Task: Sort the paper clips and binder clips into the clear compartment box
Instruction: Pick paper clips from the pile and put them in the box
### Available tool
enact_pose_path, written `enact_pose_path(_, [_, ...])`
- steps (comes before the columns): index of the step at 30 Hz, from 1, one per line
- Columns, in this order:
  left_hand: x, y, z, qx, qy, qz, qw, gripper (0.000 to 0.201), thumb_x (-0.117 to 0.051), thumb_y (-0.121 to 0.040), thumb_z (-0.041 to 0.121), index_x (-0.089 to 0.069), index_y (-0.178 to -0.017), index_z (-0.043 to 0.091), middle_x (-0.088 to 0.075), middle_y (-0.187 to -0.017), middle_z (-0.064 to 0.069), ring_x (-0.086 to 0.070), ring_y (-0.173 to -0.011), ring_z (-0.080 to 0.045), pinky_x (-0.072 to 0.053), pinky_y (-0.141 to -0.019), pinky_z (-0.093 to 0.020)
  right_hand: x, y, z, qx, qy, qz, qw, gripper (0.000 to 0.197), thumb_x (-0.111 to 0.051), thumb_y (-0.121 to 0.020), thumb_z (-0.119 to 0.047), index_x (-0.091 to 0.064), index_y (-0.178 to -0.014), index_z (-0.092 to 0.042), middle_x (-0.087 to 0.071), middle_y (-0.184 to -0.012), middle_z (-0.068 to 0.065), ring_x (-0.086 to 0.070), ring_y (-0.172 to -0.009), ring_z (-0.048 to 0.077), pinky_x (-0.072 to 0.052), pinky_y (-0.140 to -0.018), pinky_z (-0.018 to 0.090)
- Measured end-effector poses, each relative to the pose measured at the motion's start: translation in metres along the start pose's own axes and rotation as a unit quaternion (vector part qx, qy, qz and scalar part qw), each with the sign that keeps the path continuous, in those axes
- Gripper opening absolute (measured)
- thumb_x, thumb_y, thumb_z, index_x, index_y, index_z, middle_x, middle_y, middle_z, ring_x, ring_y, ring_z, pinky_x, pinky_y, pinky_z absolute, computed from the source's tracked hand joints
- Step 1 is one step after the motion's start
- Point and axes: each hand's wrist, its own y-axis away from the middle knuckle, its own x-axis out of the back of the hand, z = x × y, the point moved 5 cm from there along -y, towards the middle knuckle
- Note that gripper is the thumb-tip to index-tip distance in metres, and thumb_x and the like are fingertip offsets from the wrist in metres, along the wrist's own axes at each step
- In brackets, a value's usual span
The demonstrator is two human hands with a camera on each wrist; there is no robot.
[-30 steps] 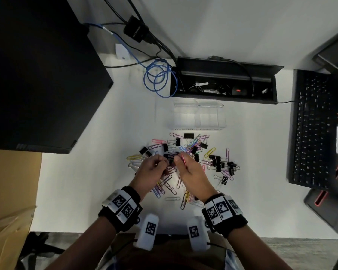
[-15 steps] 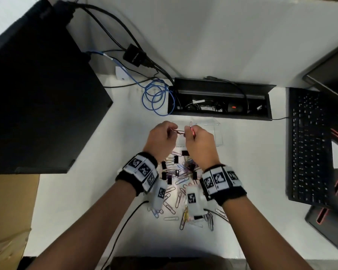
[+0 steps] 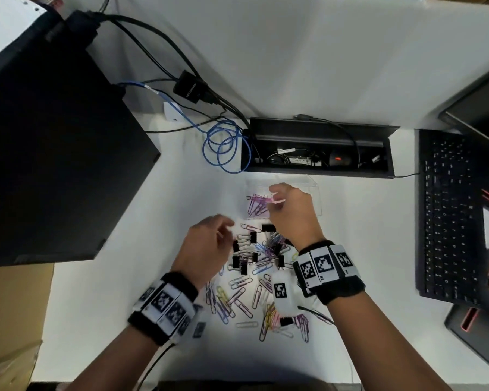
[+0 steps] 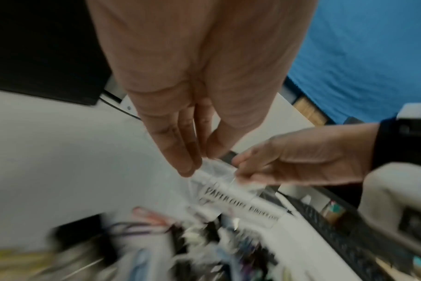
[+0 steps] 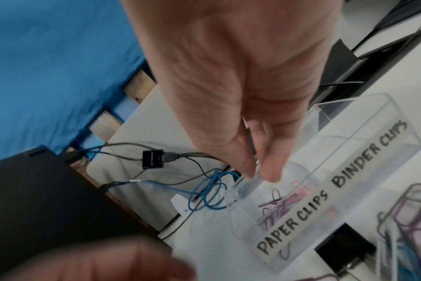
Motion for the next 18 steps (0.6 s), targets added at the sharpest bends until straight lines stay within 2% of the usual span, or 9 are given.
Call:
enact_pose_path(1, [-0.002, 0.011, -0.009, 0.0, -0.02, -0.027, 0.999, 0.014, -0.06, -0.09, 0.016, -0.067, -0.101, 0.02, -0.068, -0.091, 0.01, -0.063, -0.074, 0.004, -0.054, -0.07, -0.013, 0.006, 0.006, 0.0, 0.014, -0.011, 0.024, 1.0, 0.031, -0.059, -0.09, -0.007, -0.065, -0.118, -0.018, -0.068, -0.104, 0.002, -0.065, -0.082, 0.012, -0.047, -0.069, 0.015])
enact_pose_path(3, [-0.011, 0.031, -0.029, -0.002, -0.05, -0.077, 0.996, 0.012, -0.067, -0.085, 0.018, -0.067, -0.097, 0.02, -0.063, -0.095, 0.011, -0.06, -0.078, 0.003, -0.056, -0.074, -0.022, 0.012, 0.021, 0.004, 0.047, -0.007, 0.029, 0.998, 0.024, -0.062, -0.086, -0.006, -0.068, -0.103, -0.022, -0.068, -0.091, -0.003, -0.065, -0.075, 0.007, -0.048, -0.065, 0.013])
enact_pose_path(6, [-0.032, 0.054, -0.05, -0.013, -0.099, -0.152, 0.983, 0.036, -0.072, -0.077, 0.024, -0.063, -0.112, 0.022, -0.053, -0.112, 0.008, -0.056, -0.099, -0.007, -0.052, -0.086, -0.029, -0.002, 0.048, 0.028, 0.053, -0.011, -0.11, 0.992, 0.018, -0.077, -0.077, -0.011, -0.072, -0.09, -0.023, -0.068, -0.077, -0.007, -0.065, -0.069, 0.006, -0.053, -0.069, 0.021])
enact_pose_path(7, [-0.04, 0.059, -0.054, -0.034, -0.124, -0.17, 0.977, 0.045, -0.073, -0.075, 0.025, -0.061, -0.118, 0.022, -0.051, -0.117, 0.006, -0.053, -0.106, -0.009, -0.051, -0.088, -0.03, -0.01, 0.058, 0.038, 0.05, -0.004, -0.169, 0.984, 0.022, -0.083, -0.072, -0.014, -0.072, -0.089, -0.023, -0.067, -0.075, -0.007, -0.064, -0.068, 0.007, -0.054, -0.07, 0.024])
enact_pose_path(9, [-0.052, 0.063, -0.054, -0.08, -0.17, -0.181, 0.965, 0.047, -0.075, -0.074, 0.026, -0.061, -0.118, 0.021, -0.051, -0.116, 0.002, -0.05, -0.109, -0.013, -0.052, -0.086, -0.031, -0.029, 0.075, 0.057, 0.067, 0.073, -0.244, 0.965, 0.036, -0.089, -0.063, -0.023, -0.071, -0.094, -0.024, -0.061, -0.08, -0.01, -0.058, -0.069, 0.007, -0.053, -0.069, 0.03])
enact_pose_path(11, [-0.058, 0.065, -0.051, -0.117, -0.198, -0.17, 0.958, 0.031, -0.074, -0.076, 0.029, -0.065, -0.104, 0.018, -0.054, -0.108, 0.001, -0.053, -0.102, -0.015, -0.053, -0.081, -0.032, -0.045, 0.087, 0.071, 0.112, 0.156, -0.239, 0.952, 0.042, -0.087, -0.064, -0.027, -0.067, -0.101, -0.026, -0.05, -0.087, -0.014, -0.048, -0.074, 0.007, -0.05, -0.069, 0.033])
enact_pose_path(12, [-0.061, 0.065, -0.05, -0.13, -0.209, -0.165, 0.955, 0.021, -0.073, -0.077, 0.03, -0.066, -0.093, 0.018, -0.054, -0.102, 0.001, -0.055, -0.096, -0.015, -0.054, -0.076, -0.033, -0.051, 0.091, 0.075, 0.135, 0.171, -0.215, 0.952, 0.039, -0.084, -0.067, -0.027, -0.065, -0.101, -0.026, -0.046, -0.089, -0.014, -0.045, -0.077, 0.007, -0.05, -0.07, 0.035])
enact_pose_path(14, [-0.065, 0.066, -0.051, -0.155, -0.235, -0.154, 0.947, 0.018, -0.072, -0.079, 0.034, -0.063, -0.081, 0.017, -0.054, -0.092, 0.001, -0.055, -0.086, -0.016, -0.052, -0.067, -0.032, -0.058, 0.096, 0.083, 0.162, 0.162, -0.172, 0.958, 0.024, -0.078, -0.075, -0.029, -0.064, -0.094, -0.026, -0.047, -0.09, -0.014, -0.046, -0.08, 0.007, -0.051, -0.07, 0.036])
enact_pose_path(18, [-0.066, 0.064, -0.05, -0.198, -0.239, -0.14, 0.94, 0.011, -0.068, -0.084, 0.024, -0.059, -0.081, 0.018, -0.055, -0.09, 0.001, -0.053, -0.085, -0.017, -0.048, -0.071, -0.031, -0.063, 0.099, 0.09, 0.184, 0.133, -0.144, 0.963, 0.011, -0.072, -0.083, -0.029, -0.065, -0.079, -0.021, -0.052, -0.086, -0.01, -0.048, -0.084, 0.01, -0.049, -0.069, 0.036])
